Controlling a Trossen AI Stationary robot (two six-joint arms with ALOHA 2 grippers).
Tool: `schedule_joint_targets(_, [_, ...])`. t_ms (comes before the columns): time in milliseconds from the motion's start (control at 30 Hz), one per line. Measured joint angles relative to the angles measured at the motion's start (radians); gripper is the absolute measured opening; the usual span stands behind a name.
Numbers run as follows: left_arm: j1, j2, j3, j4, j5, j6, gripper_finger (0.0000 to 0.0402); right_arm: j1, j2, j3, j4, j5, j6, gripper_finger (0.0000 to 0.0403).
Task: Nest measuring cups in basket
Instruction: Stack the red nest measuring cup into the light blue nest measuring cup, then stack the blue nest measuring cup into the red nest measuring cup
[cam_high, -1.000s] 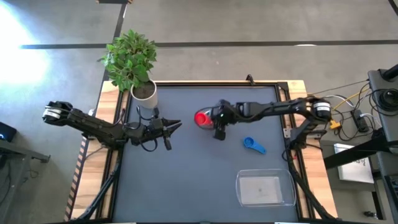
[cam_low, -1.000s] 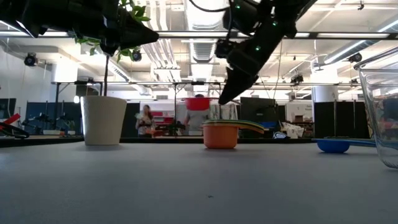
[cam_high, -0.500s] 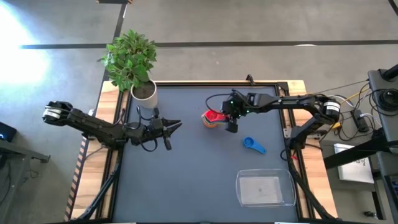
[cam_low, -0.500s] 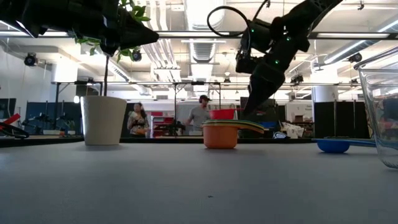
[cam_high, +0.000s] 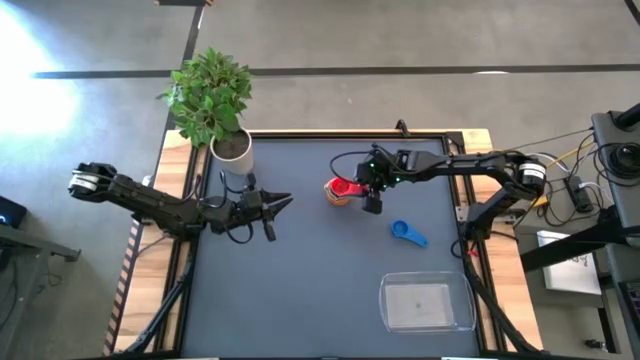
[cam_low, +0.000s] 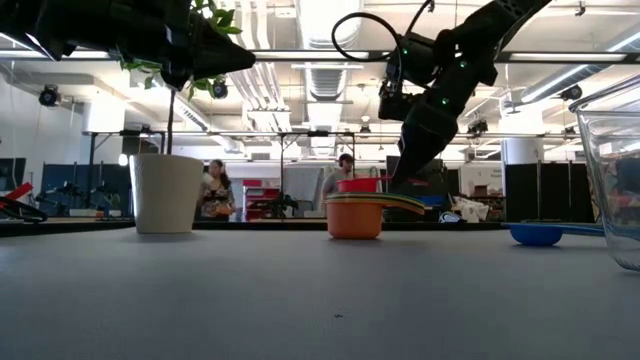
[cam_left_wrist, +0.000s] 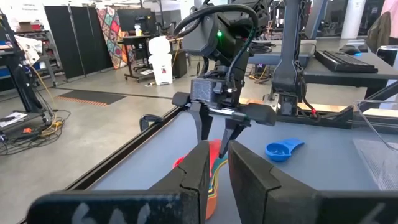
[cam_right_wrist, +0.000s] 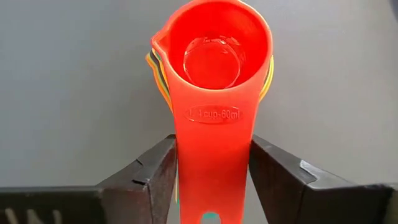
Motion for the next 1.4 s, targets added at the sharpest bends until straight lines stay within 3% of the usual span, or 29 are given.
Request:
schedule_joint_targets(333, [0.0,0.0,0.0,0.0,0.0,0.0,0.004,0.0,0.0,0.0,0.0,0.0,0.014,0.0228])
schedule_joint_targets(800, [0.001,0.0,0.0,-0.009,-0.001,0.029,0.004,0.031,-0.11,-0.033,-0.044,0.026,0.099,0.0217])
schedule_joint_targets(1067, [0.001,0.0,0.0,-0.038,-0.017,0.031,0.004,0.067,-0.242,-0.035,-0.299,0.063,0.233,0.0217])
schedule_joint_targets(1267, [0.001,0.0,0.0,-0.038,-0.024,0.023,0.004,0.172,-0.314,-0.037,-0.377,0.066,0.342,0.0217])
schedule_joint_targets(1400, [0.001,0.0,0.0,-0.037,-0.025,-0.042,0.004,0.25,-0.322,-0.038,-0.447,0.124,0.4,0.0217])
